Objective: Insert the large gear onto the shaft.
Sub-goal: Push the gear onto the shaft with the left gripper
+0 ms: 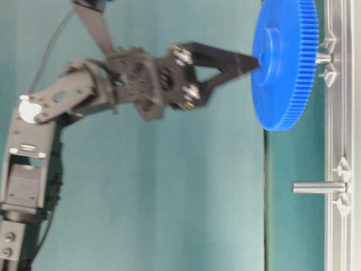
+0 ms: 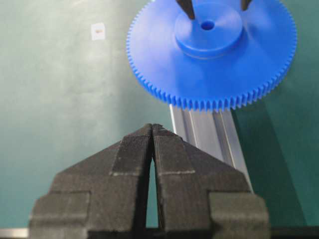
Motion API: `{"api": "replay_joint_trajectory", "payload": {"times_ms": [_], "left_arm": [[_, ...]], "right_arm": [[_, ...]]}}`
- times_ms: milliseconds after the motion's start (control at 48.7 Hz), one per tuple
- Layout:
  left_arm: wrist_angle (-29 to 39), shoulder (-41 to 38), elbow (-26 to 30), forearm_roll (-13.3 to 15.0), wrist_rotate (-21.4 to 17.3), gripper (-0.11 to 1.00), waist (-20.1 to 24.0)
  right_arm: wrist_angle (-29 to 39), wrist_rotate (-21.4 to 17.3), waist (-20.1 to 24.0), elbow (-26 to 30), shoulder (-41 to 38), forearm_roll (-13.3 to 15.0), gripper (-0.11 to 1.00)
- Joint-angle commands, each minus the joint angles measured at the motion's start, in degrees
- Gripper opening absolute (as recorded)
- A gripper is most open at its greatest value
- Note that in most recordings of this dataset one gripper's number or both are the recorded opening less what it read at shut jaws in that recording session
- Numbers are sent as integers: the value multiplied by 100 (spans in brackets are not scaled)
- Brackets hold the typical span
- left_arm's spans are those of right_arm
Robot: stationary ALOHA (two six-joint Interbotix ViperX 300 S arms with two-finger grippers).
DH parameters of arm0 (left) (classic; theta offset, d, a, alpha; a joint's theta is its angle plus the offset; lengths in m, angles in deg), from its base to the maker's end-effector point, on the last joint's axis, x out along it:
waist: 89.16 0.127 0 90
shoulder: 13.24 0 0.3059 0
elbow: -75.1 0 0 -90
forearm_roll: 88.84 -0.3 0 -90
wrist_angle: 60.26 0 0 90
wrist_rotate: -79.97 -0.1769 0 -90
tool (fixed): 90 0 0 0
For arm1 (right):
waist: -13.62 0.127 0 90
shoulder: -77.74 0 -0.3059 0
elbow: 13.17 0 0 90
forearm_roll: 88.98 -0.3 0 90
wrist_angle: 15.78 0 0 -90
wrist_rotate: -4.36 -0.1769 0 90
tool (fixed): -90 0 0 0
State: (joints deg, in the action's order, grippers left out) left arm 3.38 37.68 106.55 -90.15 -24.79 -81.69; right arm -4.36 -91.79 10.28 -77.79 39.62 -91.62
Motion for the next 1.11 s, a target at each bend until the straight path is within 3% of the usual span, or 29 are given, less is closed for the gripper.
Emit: {"api": "replay_joint_trajectory", "payload": {"times_ms": [0,308,595,1088], "left_arm": [[-26,237,-132,-26,0,57,-26],[-413,237,-114,-26,26,55,-35],[-422,-53,229,-26,9,55,-229],[-387,439,97,-26,53,55,0]], "right_arm": [[-53,-53,-62,53,-26,0,10],[-53,-53,-114,53,-26,0,10],[-62,-53,-229,44,-18,0,10],[-62,-53,-229,35,0,0,10]]}}
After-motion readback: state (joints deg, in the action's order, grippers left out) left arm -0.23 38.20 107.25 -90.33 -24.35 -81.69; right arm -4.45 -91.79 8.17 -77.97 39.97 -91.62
